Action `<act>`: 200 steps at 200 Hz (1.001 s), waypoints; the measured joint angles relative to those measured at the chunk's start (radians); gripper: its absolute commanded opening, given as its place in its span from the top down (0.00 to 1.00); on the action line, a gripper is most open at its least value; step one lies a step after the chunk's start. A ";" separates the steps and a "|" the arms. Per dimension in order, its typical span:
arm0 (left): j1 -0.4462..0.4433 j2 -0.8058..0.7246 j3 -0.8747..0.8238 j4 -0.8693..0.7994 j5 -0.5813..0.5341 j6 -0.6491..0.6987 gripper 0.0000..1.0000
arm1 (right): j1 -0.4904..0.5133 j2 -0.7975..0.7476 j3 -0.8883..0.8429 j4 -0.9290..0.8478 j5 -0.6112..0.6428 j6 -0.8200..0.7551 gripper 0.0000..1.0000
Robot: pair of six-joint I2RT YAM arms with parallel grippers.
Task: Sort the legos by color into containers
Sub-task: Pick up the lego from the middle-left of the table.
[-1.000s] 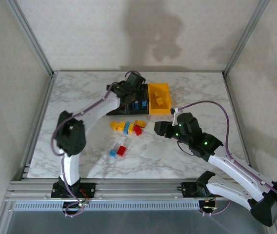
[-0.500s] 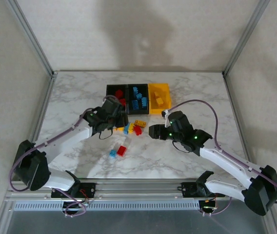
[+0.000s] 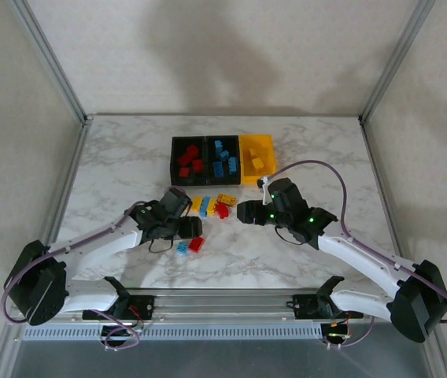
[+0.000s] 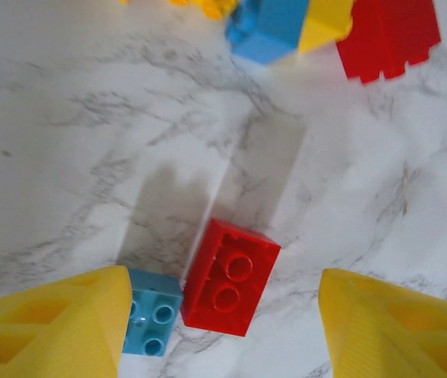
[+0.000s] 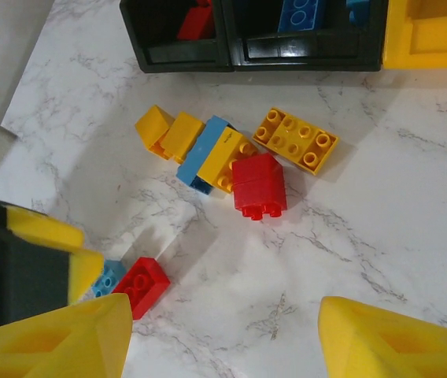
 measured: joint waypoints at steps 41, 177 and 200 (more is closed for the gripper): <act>-0.013 0.104 0.003 0.003 0.011 0.053 0.37 | 0.000 -0.006 -0.014 -0.002 -0.017 -0.001 0.36; -0.100 0.316 0.107 -0.011 -0.018 0.126 0.66 | 0.000 -0.063 -0.067 -0.027 -0.018 0.000 0.37; -0.100 0.316 0.117 -0.013 -0.027 0.125 0.72 | 0.000 -0.064 -0.068 -0.027 -0.018 0.000 0.37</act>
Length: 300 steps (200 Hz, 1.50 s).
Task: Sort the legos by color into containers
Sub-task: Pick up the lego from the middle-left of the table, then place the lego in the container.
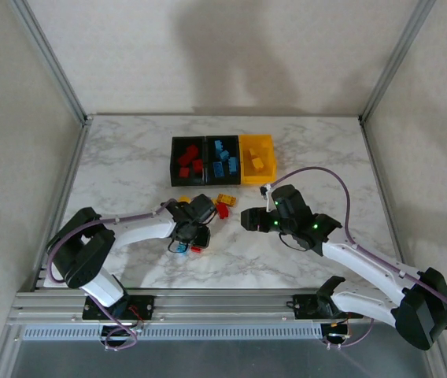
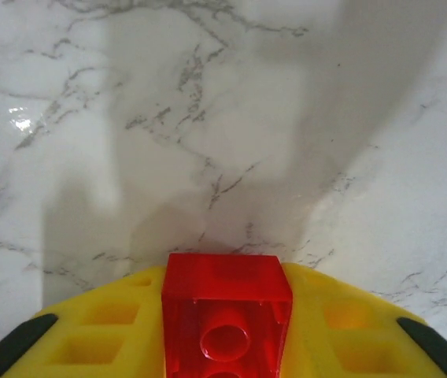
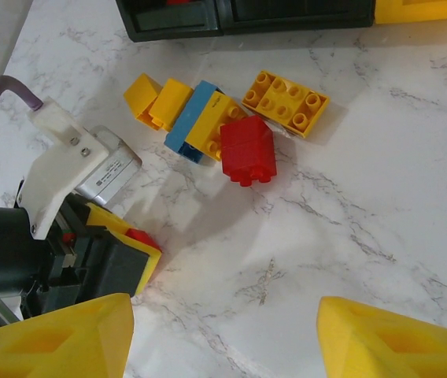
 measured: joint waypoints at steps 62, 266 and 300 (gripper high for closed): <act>0.010 -0.006 0.112 -0.006 -0.029 -0.001 0.76 | 0.000 -0.030 -0.030 0.001 -0.031 0.000 0.37; 0.372 0.448 0.821 -0.109 -0.201 0.051 0.73 | 0.000 0.069 0.063 0.095 -0.023 0.034 0.38; 0.372 0.497 0.826 -0.133 -0.239 0.052 0.67 | 0.000 0.042 0.063 0.079 -0.011 0.034 0.38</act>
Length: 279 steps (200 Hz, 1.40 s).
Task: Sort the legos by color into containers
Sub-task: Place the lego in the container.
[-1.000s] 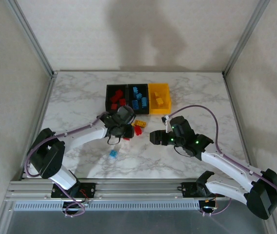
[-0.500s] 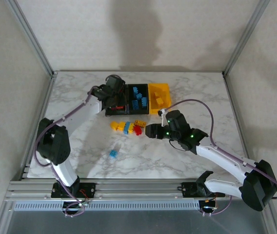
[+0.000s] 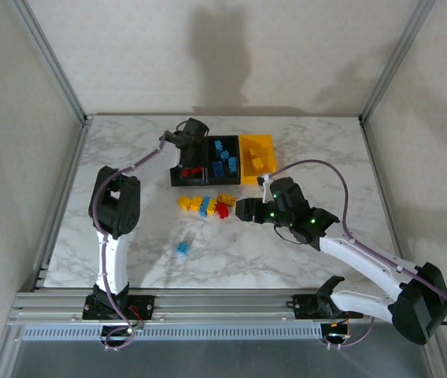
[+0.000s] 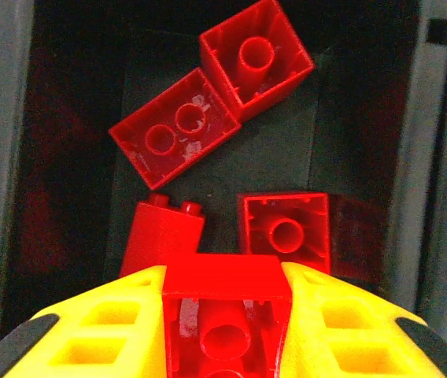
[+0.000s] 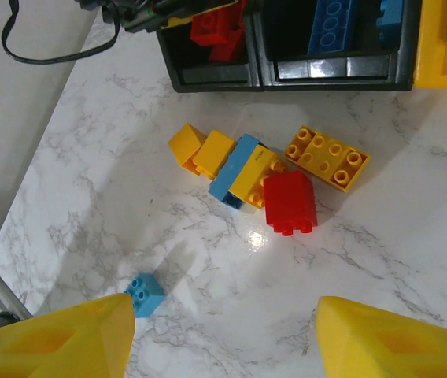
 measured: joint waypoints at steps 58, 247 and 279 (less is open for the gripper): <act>0.000 0.008 0.025 -0.006 -0.032 0.006 0.47 | 0.000 -0.002 0.000 -0.008 0.008 0.003 0.38; -0.010 -0.754 -0.658 0.137 0.130 -0.083 0.43 | 0.026 0.095 0.057 -0.060 0.081 0.002 0.41; -0.012 -0.920 -0.821 0.154 0.154 -0.141 0.43 | 0.060 0.203 0.108 -0.061 0.106 -0.009 0.42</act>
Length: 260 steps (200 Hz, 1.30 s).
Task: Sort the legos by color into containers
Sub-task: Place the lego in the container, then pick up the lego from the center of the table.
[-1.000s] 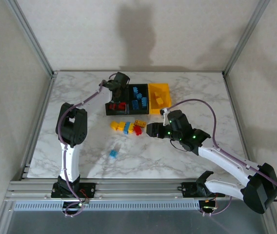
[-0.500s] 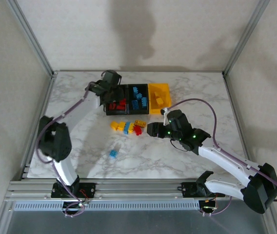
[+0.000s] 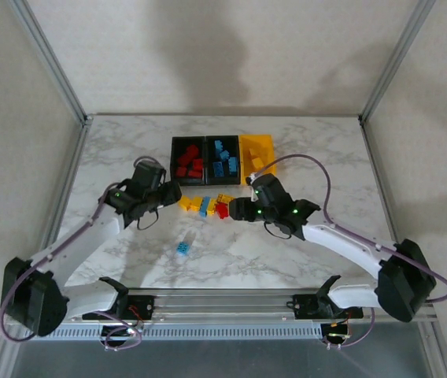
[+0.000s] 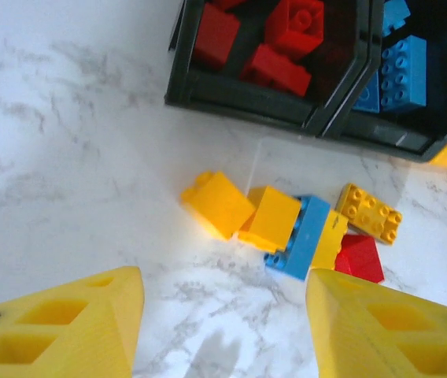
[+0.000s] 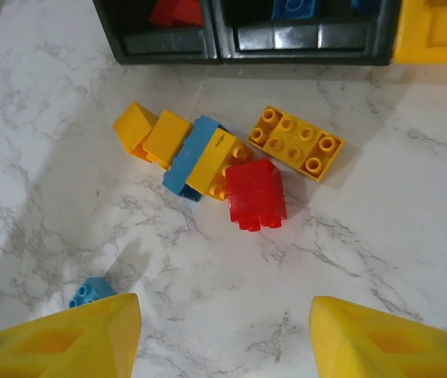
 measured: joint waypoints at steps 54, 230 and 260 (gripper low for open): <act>-0.016 -0.156 -0.206 0.024 0.043 -0.103 0.43 | 0.046 0.170 0.053 0.014 0.040 -0.022 0.40; -0.037 -0.227 -0.238 0.024 0.052 -0.163 0.42 | 0.067 0.556 0.253 0.050 0.151 -0.086 0.72; -0.037 -0.227 -0.238 0.025 0.052 -0.173 0.42 | 0.076 0.515 0.245 0.014 0.164 -0.086 0.72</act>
